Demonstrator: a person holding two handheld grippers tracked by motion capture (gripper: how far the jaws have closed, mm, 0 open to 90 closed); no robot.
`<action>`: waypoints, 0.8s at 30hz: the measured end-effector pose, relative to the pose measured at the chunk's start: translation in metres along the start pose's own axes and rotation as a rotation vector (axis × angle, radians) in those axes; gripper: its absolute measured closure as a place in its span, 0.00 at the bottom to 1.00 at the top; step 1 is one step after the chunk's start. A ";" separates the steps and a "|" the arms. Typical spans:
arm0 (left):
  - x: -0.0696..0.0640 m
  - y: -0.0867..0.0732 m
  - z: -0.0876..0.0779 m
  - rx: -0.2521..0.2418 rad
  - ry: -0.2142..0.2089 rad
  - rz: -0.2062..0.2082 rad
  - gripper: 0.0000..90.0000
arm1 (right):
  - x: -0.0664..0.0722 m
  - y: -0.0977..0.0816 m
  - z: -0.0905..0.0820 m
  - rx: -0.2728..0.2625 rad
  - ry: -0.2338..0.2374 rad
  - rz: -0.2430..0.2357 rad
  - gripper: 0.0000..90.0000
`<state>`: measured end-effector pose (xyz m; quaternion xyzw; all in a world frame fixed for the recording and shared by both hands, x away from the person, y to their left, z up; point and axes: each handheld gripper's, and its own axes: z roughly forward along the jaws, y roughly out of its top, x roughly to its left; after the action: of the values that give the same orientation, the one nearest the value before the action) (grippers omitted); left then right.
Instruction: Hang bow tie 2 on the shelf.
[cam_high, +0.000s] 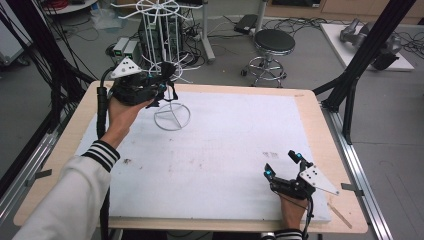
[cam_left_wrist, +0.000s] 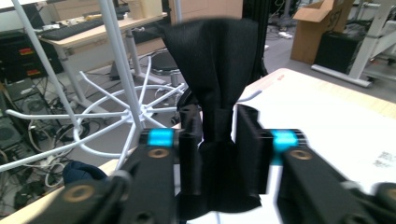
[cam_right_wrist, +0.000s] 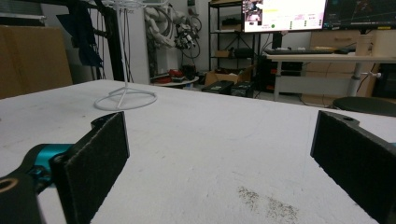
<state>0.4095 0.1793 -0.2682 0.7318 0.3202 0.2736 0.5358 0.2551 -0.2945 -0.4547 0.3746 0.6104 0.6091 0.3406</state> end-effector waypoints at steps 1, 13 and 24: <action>0.000 0.000 0.000 -0.002 0.000 0.006 0.65 | 0.000 0.000 0.000 0.000 0.000 -0.001 0.04; -0.012 0.005 -0.010 -0.048 -0.023 0.066 0.27 | 0.000 0.000 0.001 0.002 0.000 -0.004 0.04; -0.019 -0.010 -0.045 -0.135 -0.091 0.102 0.17 | 0.000 0.000 0.001 0.007 0.005 -0.008 0.04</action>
<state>0.3624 0.1945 -0.2662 0.7211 0.2388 0.2879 0.5833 0.2555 -0.2937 -0.4545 0.3717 0.6151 0.6065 0.3401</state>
